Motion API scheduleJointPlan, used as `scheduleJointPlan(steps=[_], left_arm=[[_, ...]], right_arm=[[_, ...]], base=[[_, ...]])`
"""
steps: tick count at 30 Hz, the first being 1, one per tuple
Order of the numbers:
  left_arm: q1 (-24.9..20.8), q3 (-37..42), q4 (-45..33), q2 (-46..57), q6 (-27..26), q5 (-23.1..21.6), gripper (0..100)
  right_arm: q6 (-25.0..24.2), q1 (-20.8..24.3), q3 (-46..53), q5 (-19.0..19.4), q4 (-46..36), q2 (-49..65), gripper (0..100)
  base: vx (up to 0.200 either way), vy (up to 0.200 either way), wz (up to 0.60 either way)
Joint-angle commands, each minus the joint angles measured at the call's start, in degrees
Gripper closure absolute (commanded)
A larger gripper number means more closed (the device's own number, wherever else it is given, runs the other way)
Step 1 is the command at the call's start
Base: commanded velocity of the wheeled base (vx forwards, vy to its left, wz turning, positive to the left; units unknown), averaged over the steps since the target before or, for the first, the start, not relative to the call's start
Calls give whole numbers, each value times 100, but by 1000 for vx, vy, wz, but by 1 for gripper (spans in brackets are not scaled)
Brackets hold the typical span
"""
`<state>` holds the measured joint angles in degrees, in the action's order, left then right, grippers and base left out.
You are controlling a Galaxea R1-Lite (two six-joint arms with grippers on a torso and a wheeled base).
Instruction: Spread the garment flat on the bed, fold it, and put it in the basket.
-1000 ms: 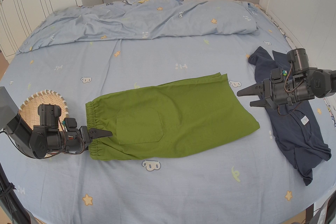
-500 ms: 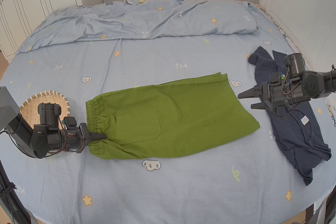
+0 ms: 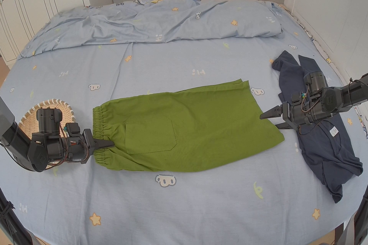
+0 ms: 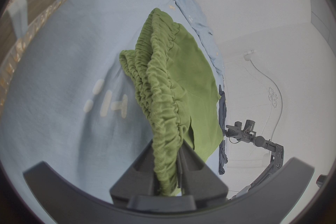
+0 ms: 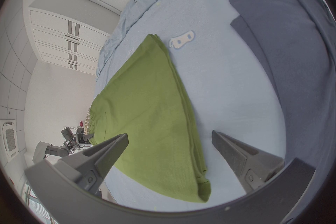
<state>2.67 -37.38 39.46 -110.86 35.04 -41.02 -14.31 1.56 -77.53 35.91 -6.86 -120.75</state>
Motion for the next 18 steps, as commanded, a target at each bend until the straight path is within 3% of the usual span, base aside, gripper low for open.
scheduleJointPlan(steps=[1, 8, 18], left_arm=[[5, 2, 9, 82, 3, -11, 100], [-3, 11, 9, 91, 3, -2, 100], [-12, 11, 9, 91, 3, -2, 100]], right_arm=[[16, -51, -69, 3, -17, -239, 0], [60, 55, -104, 100, -237, -344, 0], [95, 301, -122, 548, -465, -397, 0]], base=[[0, 0, 0], [0, 0, 0], [0, 0, 0]])
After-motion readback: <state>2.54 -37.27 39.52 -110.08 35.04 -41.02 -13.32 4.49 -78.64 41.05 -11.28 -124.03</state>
